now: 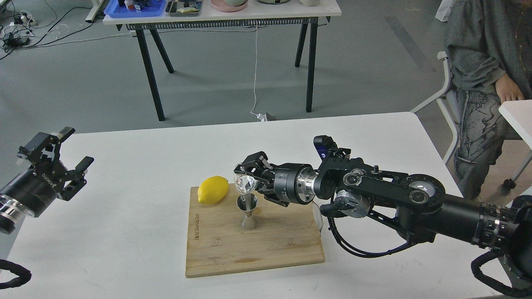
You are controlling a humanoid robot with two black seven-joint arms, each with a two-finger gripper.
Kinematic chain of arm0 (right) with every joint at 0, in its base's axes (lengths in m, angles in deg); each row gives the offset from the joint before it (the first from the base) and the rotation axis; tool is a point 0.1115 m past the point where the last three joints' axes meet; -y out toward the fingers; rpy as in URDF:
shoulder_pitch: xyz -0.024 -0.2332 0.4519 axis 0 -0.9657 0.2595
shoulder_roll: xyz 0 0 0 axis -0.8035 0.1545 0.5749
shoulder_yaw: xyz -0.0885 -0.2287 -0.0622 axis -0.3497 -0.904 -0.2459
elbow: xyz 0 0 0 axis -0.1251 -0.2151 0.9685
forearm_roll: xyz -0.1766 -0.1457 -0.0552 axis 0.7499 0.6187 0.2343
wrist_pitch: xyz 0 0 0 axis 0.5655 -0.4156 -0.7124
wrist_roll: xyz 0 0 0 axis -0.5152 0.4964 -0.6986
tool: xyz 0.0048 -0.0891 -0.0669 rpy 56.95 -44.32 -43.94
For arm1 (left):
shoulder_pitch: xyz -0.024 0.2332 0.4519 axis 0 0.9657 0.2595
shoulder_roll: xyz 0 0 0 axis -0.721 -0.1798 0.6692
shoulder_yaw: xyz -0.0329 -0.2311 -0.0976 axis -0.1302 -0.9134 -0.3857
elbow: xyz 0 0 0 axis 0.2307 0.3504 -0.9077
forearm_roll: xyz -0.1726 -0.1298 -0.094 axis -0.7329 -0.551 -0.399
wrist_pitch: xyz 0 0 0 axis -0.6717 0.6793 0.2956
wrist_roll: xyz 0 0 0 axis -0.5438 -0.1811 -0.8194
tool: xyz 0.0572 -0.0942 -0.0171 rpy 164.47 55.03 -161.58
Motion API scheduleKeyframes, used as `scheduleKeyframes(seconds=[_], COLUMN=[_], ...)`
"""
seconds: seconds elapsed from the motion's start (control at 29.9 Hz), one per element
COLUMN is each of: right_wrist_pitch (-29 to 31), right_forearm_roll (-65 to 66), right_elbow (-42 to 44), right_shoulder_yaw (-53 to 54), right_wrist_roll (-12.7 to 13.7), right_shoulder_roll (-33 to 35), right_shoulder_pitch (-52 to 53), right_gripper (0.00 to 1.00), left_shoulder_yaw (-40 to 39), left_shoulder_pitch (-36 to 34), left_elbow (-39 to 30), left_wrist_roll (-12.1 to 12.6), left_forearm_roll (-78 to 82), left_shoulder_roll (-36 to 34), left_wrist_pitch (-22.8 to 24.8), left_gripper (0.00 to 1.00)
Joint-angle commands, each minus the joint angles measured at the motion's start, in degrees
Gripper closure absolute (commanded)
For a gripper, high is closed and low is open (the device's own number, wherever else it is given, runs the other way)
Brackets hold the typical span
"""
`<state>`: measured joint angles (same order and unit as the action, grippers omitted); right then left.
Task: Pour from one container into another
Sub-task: 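Tilt the glass with the right gripper to pour into the jigger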
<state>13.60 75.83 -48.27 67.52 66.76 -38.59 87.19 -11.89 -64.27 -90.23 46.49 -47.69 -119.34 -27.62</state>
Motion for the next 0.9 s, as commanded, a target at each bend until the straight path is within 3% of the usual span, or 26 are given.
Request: scheduleKeyframes(seconds=[0.0,0.87], right_wrist_pitch=[0.7,1.1], right_forearm_roll=[1.4,10.4], right_elbow=[0.0,0.1], right_shoulder_yaw=[-0.6,-6.7], right_wrist_roll=[0.0,-2.4], right_shoulder_roll=[0.2,0.6], right_shoulder_pitch=[0.2,4.4], right_gripper=[0.61,0.61], left_shoulder_yaw=[0.0,0.0], left_shoulder_pitch=[0.0,-0.1], left_elbow=[0.0,0.0], left_wrist_roll=[0.0,0.0], left_forearm_roll=[0.0,0.0], left_shoulder_roll=[0.0,0.0], left_wrist_pitch=[0.0,0.0], left_gripper=[0.04,0.04])
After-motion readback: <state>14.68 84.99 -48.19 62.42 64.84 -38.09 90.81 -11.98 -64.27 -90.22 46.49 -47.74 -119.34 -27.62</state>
